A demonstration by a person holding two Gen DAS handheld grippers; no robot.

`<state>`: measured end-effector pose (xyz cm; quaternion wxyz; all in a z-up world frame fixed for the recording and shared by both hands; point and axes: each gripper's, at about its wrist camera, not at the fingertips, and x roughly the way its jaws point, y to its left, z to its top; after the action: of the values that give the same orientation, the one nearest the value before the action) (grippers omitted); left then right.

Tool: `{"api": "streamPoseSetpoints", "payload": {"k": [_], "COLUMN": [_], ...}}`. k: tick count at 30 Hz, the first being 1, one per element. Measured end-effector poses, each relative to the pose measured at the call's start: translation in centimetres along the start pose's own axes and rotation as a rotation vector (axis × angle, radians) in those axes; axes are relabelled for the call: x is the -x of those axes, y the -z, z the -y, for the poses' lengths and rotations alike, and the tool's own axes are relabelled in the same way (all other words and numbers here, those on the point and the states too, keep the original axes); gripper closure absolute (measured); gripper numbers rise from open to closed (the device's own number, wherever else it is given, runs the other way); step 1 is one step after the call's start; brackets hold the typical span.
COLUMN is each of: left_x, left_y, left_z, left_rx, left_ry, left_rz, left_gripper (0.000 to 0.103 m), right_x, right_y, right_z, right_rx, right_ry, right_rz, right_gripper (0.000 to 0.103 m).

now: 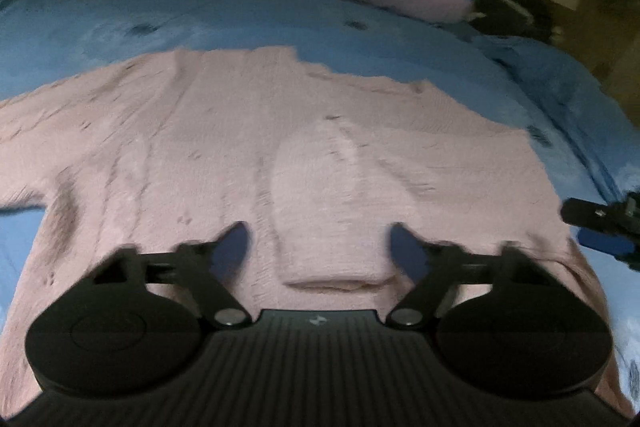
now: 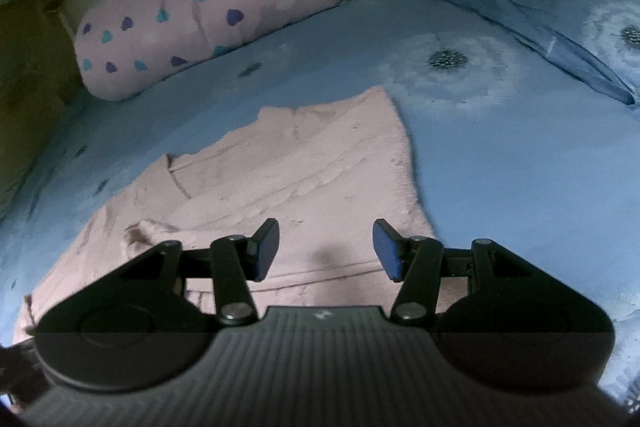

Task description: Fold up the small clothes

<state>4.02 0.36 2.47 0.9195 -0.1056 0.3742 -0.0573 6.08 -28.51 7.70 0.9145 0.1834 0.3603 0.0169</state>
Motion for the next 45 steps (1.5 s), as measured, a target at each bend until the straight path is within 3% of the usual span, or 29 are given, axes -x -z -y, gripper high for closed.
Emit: {"api": "streamPoseSetpoints", "payload": {"k": [3,5,10,17,19,22,24,27,31,34,37,45], "left_x": [0.5,1.1,2.4,3.2,3.0,2.3,2.2,2.5,3.0,2.2,0.9,3.1], "left_y": [0.2,0.3,-0.7,-4.6,-5.2,-5.5,-5.3,-5.1,-4.7,-4.0,-3.1,-2.3], "left_z": [1.0,1.7,2.0,-1.3,-2.3,-3.5,-4.0,-4.7,-5.9,-6.4,-6.4,-6.6], "left_rx": [-0.096,-0.185,-0.357,-0.400,-0.402,-0.363,-0.351,-0.307,-0.187,-0.131,-0.176,-0.234], "left_ry": [0.000,-0.011,-0.094,-0.179,-0.203,-0.236,-0.267,-0.250,-0.173,-0.184,-0.318,-0.330], "left_rz": [0.020,0.037,0.073,0.083,0.076,0.026,0.032,0.033,0.020,-0.017,-0.058,-0.019], "left_gripper": [0.074,0.081,0.083,0.082,0.079,0.062,0.045,0.033,0.030,0.030,0.029,0.026], "right_x": [-0.1,0.0,0.1,-0.2,-0.4,-0.6,-0.4,-0.4,-0.6,-0.8,-1.1,-1.2], "right_y": [0.0,0.0,0.1,0.2,0.2,0.2,0.1,0.1,0.1,0.1,0.3,0.5], "right_z": [0.6,0.7,0.3,0.6,0.7,1.0,1.0,0.9,0.8,0.7,0.7,0.7], "right_rx": [-0.031,-0.039,-0.001,0.011,0.012,0.001,0.000,0.011,0.023,0.032,0.061,0.091], "right_ry": [0.022,0.018,0.023,0.032,0.045,0.056,0.048,0.042,0.051,0.061,0.092,0.104], "right_rz": [-0.007,-0.007,0.005,-0.011,-0.017,-0.025,-0.022,-0.019,-0.026,-0.029,-0.043,-0.058], "right_gripper": [0.048,0.048,0.048,0.048,0.048,0.048,0.048,0.048,0.048,0.048,0.049,0.049]}}
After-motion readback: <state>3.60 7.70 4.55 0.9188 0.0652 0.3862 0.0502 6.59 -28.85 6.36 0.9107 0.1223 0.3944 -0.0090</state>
